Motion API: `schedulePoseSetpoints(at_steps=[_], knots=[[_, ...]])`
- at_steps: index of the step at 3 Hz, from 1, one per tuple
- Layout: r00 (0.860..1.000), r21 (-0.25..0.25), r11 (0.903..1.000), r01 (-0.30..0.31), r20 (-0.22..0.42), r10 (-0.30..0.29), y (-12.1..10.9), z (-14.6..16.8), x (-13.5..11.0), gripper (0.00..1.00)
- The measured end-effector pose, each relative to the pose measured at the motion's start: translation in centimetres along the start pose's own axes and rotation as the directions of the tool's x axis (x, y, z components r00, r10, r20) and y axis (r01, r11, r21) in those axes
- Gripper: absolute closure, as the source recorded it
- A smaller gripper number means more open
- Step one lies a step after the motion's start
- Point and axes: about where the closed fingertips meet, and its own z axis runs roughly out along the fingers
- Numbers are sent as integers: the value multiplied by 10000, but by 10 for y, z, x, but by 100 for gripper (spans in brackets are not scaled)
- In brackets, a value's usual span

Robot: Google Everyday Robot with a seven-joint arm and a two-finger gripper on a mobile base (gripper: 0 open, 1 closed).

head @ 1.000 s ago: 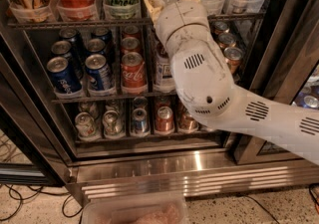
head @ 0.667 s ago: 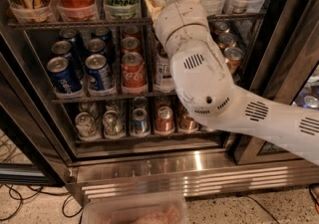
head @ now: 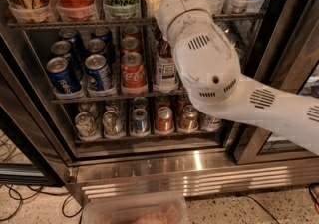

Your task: Pick water bottle from top shelf of fridge

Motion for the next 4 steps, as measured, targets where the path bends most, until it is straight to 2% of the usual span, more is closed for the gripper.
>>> schedulePoseSetpoints(at_steps=[2,4], knots=[[9995,173,9997,192,228,-196,12,14,38,100],[9986,-156,9991,404,339,-398,29,8,76,100]])
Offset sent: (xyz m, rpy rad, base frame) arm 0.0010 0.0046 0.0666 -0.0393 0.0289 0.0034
